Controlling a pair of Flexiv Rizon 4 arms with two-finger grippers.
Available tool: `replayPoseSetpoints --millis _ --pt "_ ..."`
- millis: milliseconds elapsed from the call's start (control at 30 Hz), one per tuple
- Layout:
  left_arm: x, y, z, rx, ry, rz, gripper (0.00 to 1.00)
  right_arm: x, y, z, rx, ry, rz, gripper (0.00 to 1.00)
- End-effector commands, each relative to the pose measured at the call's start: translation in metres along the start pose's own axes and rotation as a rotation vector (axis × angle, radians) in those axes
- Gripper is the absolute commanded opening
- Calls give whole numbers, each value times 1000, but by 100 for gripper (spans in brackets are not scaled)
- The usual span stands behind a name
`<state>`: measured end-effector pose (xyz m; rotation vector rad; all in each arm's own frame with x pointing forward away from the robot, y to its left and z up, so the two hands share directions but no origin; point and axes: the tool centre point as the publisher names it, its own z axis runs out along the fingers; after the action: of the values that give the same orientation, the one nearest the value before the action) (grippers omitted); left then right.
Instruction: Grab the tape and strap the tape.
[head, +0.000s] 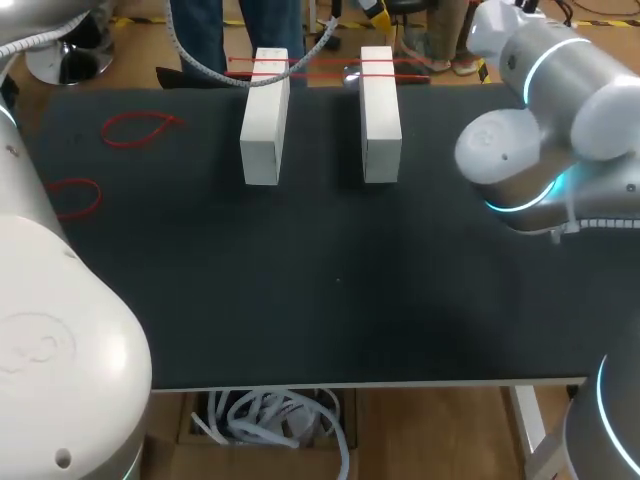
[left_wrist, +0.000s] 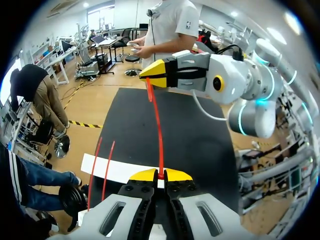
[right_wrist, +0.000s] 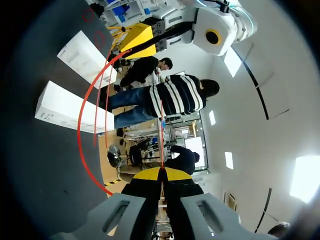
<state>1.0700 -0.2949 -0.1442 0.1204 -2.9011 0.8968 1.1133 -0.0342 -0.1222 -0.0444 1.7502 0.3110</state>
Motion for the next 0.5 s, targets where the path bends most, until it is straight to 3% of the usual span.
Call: replayPoseSetpoints --millis 33,500 --pt "-1 -1 -1 -5 3 -1 0 1 8 -1 30 15 -13 0" --pt "-1 -1 -1 -5 3 -1 0 4 26 -3 -9 15 -96 0"
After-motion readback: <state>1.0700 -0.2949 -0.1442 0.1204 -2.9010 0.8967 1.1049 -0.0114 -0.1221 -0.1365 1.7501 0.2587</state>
